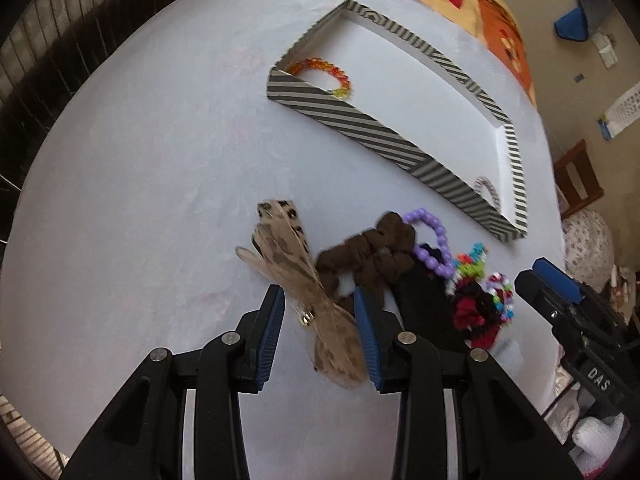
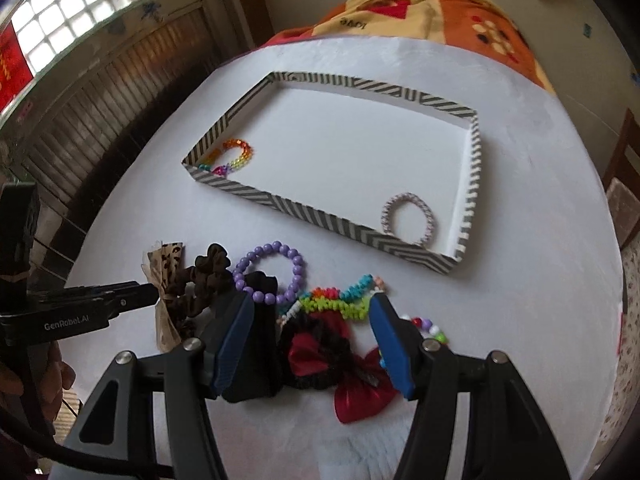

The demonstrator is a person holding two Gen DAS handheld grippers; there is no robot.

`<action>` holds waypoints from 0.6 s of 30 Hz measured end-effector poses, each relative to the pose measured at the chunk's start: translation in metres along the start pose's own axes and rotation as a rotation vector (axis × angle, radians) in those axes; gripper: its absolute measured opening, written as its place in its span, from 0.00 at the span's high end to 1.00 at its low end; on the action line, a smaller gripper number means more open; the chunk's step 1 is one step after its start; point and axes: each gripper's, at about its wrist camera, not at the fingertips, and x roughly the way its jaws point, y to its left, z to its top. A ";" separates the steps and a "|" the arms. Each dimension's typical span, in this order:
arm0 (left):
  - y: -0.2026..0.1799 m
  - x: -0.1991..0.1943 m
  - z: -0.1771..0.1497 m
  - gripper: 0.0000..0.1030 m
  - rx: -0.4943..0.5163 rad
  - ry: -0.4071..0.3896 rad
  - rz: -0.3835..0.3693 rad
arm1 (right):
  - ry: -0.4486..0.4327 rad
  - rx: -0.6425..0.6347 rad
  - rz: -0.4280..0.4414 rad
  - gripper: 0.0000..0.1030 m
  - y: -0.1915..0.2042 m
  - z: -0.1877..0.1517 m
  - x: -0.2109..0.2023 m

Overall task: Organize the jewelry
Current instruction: 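Grasp the beige leopard bow clip with left gripper while right grasps purple bead bracelet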

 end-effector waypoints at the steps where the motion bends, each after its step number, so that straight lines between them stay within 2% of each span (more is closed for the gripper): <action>1: -0.001 0.003 0.001 0.73 -0.005 0.005 0.005 | 0.002 -0.022 -0.005 0.39 0.002 0.002 0.006; 3: 0.000 0.008 0.003 0.73 -0.010 0.018 0.003 | 0.016 -0.043 -0.017 0.39 0.003 0.006 0.013; 7: -0.005 0.018 0.006 0.73 0.014 0.027 0.052 | 0.042 -0.080 -0.003 0.40 0.005 0.015 0.034; 10: -0.007 0.023 0.008 0.73 0.019 0.038 0.069 | 0.081 -0.123 0.008 0.50 0.010 0.021 0.053; 18: -0.011 0.032 0.013 0.73 0.029 0.046 0.124 | 0.130 -0.207 0.012 0.61 0.018 0.027 0.085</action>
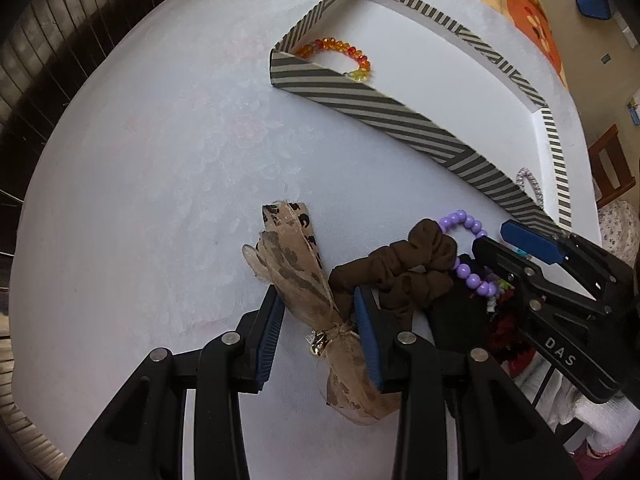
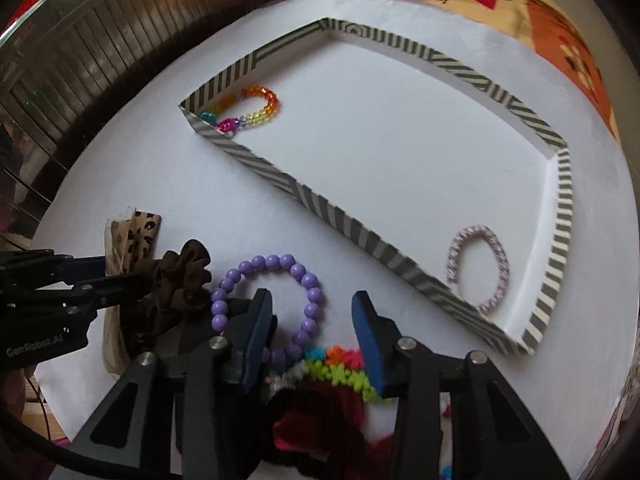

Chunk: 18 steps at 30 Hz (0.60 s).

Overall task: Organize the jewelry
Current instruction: 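Grasp the beige leopard bow clip with left gripper while right grasps purple bead bracelet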

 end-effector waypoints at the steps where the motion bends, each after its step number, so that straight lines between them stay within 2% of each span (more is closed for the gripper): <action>1: -0.001 0.001 0.000 0.73 0.001 0.002 0.002 | 0.006 -0.010 -0.004 0.63 0.000 0.001 0.003; 5: -0.005 0.003 0.001 0.74 0.019 -0.011 0.024 | 0.011 -0.030 -0.009 0.74 0.000 0.003 0.012; 9: -0.009 0.005 0.002 0.89 0.029 -0.023 0.006 | -0.001 -0.058 -0.025 0.89 0.001 0.005 0.013; 12: -0.007 0.003 0.002 0.92 0.035 -0.021 -0.014 | -0.016 -0.051 -0.009 0.91 0.000 0.005 0.013; 14: -0.004 -0.004 0.001 0.92 0.032 -0.030 -0.023 | -0.026 -0.017 0.038 0.91 -0.004 0.005 0.007; 18: 0.004 -0.028 0.001 0.92 0.036 -0.072 -0.031 | -0.083 0.007 0.088 0.91 -0.007 0.007 -0.022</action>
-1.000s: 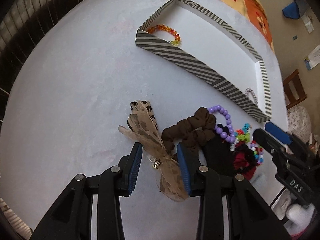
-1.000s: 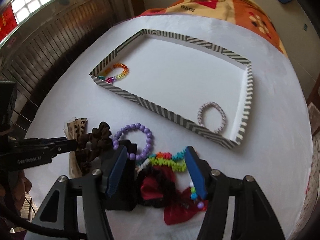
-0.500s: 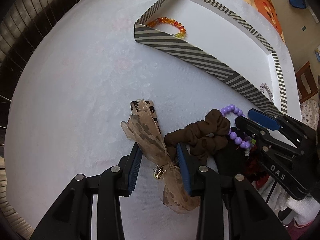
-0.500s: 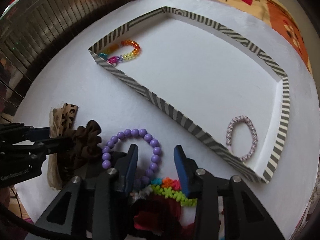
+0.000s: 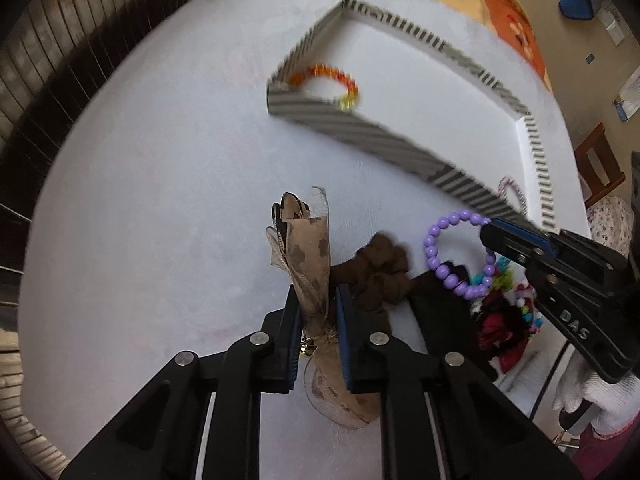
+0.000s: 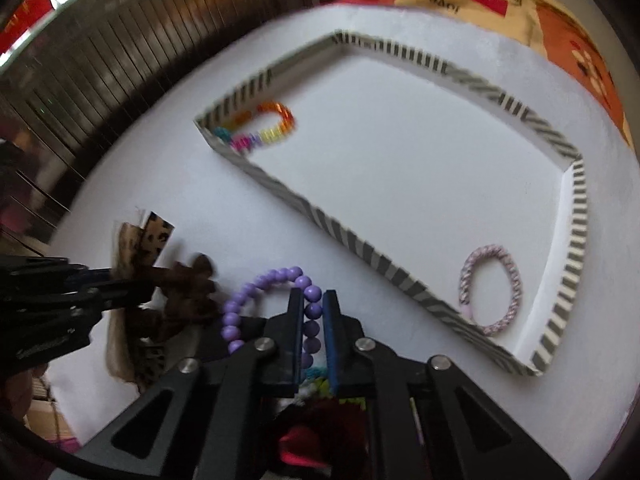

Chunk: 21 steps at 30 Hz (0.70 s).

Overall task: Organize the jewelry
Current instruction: 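Grasp the beige leopard bow clip with left gripper while right grasps purple bead bracelet, then carry the bow clip and purple bracelet into the tray while opening both grippers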

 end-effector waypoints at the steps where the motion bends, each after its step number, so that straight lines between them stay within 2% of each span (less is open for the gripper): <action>1: 0.003 -0.009 0.000 0.92 0.003 -0.014 -0.001 | -0.017 0.007 0.014 0.91 0.000 0.002 -0.010; 4: 0.004 -0.030 0.008 0.92 0.017 -0.060 -0.005 | -0.054 0.017 0.034 0.91 0.000 0.007 -0.030; 10: -0.013 -0.055 0.033 0.92 0.068 -0.143 0.000 | -0.130 0.008 0.019 0.91 0.000 0.020 -0.065; 17: -0.033 -0.069 0.067 0.92 0.122 -0.211 0.017 | -0.187 0.027 -0.018 0.91 -0.017 0.036 -0.095; 21: -0.045 -0.065 0.087 0.92 0.148 -0.225 0.030 | -0.201 0.044 -0.044 0.91 -0.029 0.042 -0.102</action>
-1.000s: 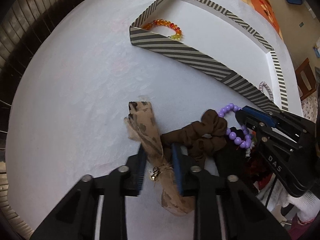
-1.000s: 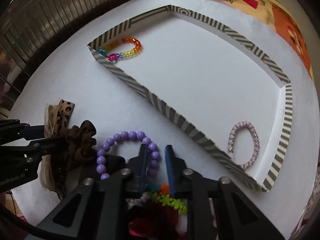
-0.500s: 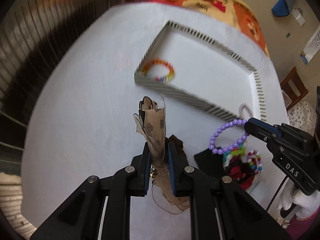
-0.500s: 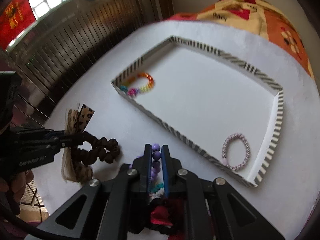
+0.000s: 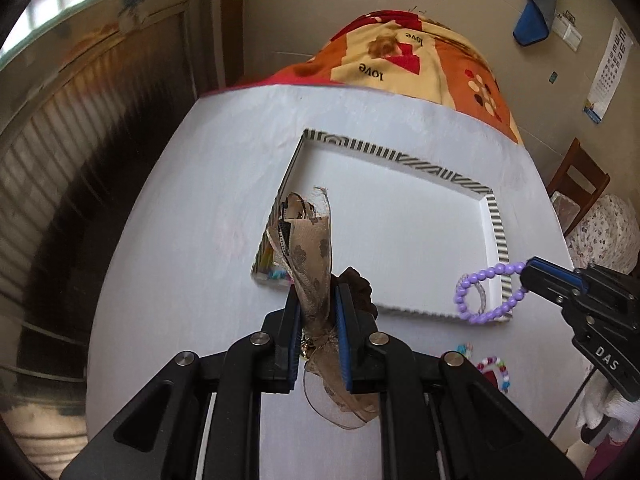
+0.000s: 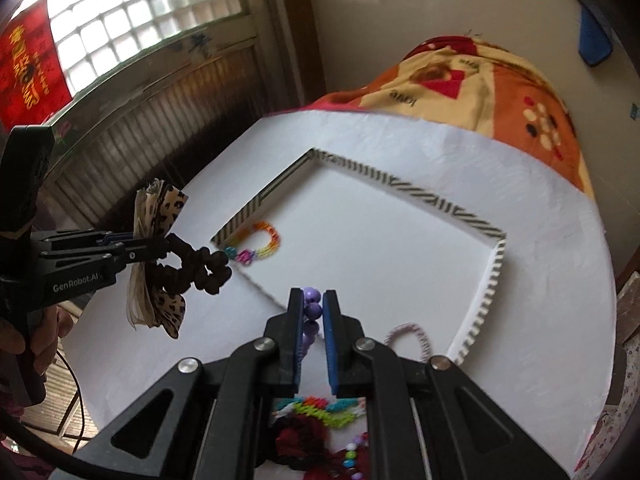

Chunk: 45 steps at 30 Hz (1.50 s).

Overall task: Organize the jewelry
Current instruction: 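Carry the bow clip and purple bracelet into the tray while opening both grippers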

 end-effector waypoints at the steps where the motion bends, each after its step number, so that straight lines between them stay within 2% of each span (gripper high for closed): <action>1: -0.001 0.002 0.004 0.92 0.004 -0.001 0.002 | -0.001 0.003 -0.011 0.91 -0.004 0.003 0.000; 9: -0.008 0.032 0.041 0.92 0.030 0.012 0.015 | 0.011 0.047 -0.062 0.91 -0.037 0.014 0.011; 18: -0.013 0.083 0.081 0.92 0.028 0.058 -0.016 | 0.065 0.113 -0.089 0.91 -0.071 0.023 0.051; 26: 0.000 0.142 0.108 0.92 -0.031 0.099 -0.016 | 0.115 0.187 -0.109 0.91 -0.100 0.022 0.091; 31: 0.019 0.167 0.109 0.92 -0.078 0.127 0.019 | 0.157 0.222 -0.192 0.91 -0.123 0.010 0.108; 39: 0.021 0.174 0.100 0.92 -0.046 0.120 0.071 | 0.193 0.200 -0.229 0.91 -0.128 0.001 0.125; 45: 0.015 0.172 0.094 0.79 -0.020 0.124 0.086 | 0.203 0.158 -0.269 0.91 -0.125 -0.001 0.131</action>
